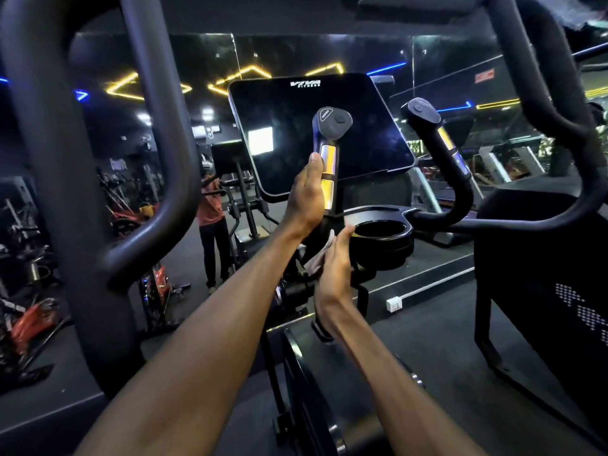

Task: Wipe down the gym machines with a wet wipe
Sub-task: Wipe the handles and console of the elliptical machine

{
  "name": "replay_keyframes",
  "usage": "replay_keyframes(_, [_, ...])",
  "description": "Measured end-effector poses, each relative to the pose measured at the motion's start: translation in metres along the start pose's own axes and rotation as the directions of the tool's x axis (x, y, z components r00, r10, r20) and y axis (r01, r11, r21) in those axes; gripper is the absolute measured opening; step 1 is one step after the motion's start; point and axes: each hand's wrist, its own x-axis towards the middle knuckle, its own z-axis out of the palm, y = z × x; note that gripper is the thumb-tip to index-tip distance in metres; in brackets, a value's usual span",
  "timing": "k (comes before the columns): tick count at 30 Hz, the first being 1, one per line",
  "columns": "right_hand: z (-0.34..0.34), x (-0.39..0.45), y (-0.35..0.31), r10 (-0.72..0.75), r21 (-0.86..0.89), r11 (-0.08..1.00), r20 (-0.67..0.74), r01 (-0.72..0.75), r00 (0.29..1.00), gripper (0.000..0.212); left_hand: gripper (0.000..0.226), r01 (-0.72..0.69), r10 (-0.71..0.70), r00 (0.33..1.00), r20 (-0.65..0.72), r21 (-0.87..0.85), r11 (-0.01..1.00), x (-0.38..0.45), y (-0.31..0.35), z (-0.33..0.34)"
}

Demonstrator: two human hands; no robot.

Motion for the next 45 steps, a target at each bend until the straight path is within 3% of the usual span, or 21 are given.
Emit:
replay_keyframes(4, [0.003, -0.001, 0.022, 0.062, 0.047, 0.997, -0.015, -0.061, 0.998, 0.067, 0.051, 0.027, -0.027, 1.000, 0.011, 0.000, 1.000, -0.001, 0.001, 0.000])
replay_keyframes(6, [0.005, 0.003, 0.026, 0.126, 0.151, 0.981, -0.003, -0.124, 0.992, 0.062, 0.054, 0.020, -0.020, 1.000, 0.010, 0.005, 1.000, -0.001, 0.004, -0.001])
replay_keyframes(10, [-0.002, 0.015, 0.023, 0.276, 0.369, 0.892, 0.015, -0.262, 0.961, 0.075, 0.060, -0.024, 0.024, 1.000, 0.015, -0.003, 1.000, 0.000, -0.001, -0.001])
replay_keyframes(14, [-0.009, 0.037, 0.002, 0.504, 0.437, 0.737, 0.152, -0.515, 0.850, 0.088, 0.063, 0.001, 0.000, 1.000, 0.019, -0.026, 1.000, -0.001, -0.001, -0.001])
replay_keyframes(18, [-0.009, 0.048, 0.000, 0.586, 0.456, 0.666, 0.171, -0.591, 0.792, 0.084, 0.039, -0.014, 0.014, 1.000, 0.000, 0.003, 1.000, 0.000, -0.003, 0.001])
replay_keyframes(21, [-0.003, 0.056, -0.011, 0.673, 0.426, 0.611, 0.164, -0.667, 0.721, 0.081, 0.048, 0.023, -0.023, 1.000, 0.020, -0.029, 0.999, 0.000, -0.002, -0.001])
replay_keyframes(25, [-0.003, 0.052, -0.005, 0.690, 0.455, 0.567, 0.193, -0.686, 0.698, 0.084, 0.066, 0.008, -0.008, 1.000, 0.013, -0.008, 1.000, -0.001, -0.003, -0.001])
replay_keyframes(30, [0.000, 0.061, 0.000, 0.744, 0.538, 0.504, 0.128, -0.676, 0.656, 0.071, 0.050, 0.035, -0.035, 0.999, -0.011, 0.047, 0.998, -0.001, 0.000, -0.001])
replay_keyframes(36, [-0.004, 0.042, -0.004, 0.745, 0.602, 0.442, 0.165, -0.665, 0.646, 0.049, 0.045, 0.004, -0.004, 1.000, 0.002, 0.081, 0.997, -0.003, 0.001, -0.003])
replay_keyframes(40, [-0.002, 0.041, -0.015, 0.780, 0.642, 0.381, 0.163, -0.665, 0.604, 0.053, 0.061, 0.011, -0.013, 1.000, 0.025, 0.071, 0.997, -0.005, 0.002, -0.003])
replay_keyframes(45, [-0.003, 0.029, -0.043, 0.718, 0.601, 0.463, 0.176, -0.651, 0.673, 0.048, 0.071, 0.029, -0.029, 1.000, -0.003, 0.099, 0.995, -0.010, 0.009, -0.003])
